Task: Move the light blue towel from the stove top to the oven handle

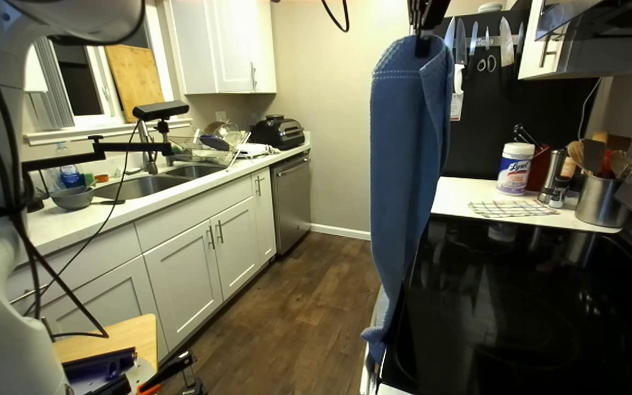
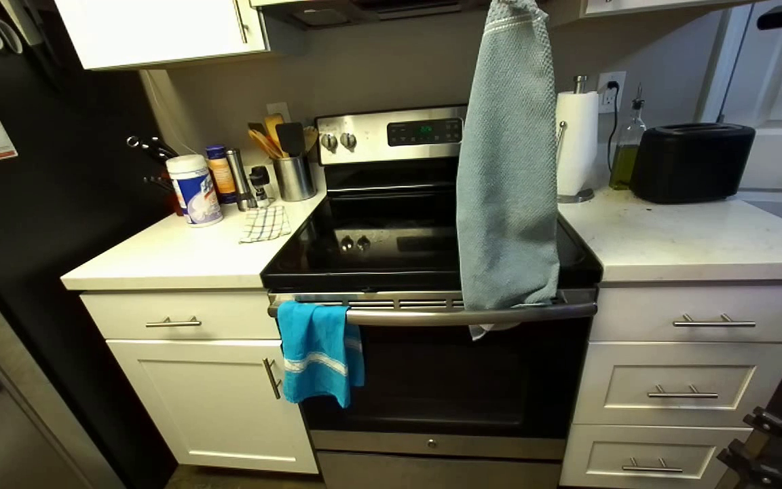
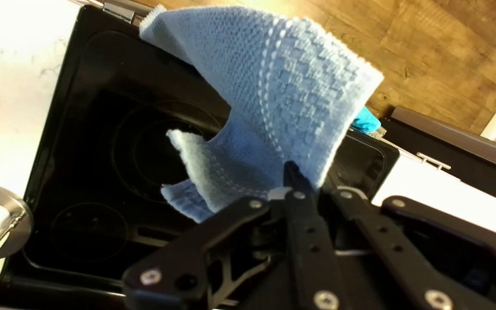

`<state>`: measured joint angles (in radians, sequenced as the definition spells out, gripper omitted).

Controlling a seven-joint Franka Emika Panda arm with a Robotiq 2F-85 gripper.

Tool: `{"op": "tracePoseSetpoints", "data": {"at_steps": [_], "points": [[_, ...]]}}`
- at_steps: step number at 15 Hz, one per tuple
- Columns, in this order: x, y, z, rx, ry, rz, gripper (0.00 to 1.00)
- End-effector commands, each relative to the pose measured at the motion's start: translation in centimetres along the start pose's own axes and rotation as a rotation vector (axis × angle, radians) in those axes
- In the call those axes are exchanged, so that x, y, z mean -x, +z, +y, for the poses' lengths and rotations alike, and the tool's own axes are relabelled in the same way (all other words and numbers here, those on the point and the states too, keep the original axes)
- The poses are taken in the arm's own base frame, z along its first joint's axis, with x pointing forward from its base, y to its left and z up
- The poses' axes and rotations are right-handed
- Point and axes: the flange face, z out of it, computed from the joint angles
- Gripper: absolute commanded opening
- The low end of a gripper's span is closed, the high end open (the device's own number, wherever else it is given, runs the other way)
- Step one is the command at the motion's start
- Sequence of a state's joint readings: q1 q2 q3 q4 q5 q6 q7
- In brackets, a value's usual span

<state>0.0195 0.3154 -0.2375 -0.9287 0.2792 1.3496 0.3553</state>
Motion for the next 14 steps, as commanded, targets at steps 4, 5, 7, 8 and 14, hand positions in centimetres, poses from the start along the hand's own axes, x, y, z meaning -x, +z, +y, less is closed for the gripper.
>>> {"op": "tracePoseSetpoints", "data": {"at_steps": [4, 5, 7, 8, 14], "points": [[-1.0, 5.3, -2.5, 0.030, -0.094, -0.083, 0.02], [-1.1, 5.8, -3.0, 0.034, -0.109, -0.087, 0.02], [-1.2, 6.3, -3.8, 0.035, -0.141, -0.089, 0.02], [-1.1, 6.2, -4.3, 0.032, -0.156, -0.085, 0.02], [-0.8, 3.9, -6.4, 0.007, -0.202, -0.033, 0.02]]}}
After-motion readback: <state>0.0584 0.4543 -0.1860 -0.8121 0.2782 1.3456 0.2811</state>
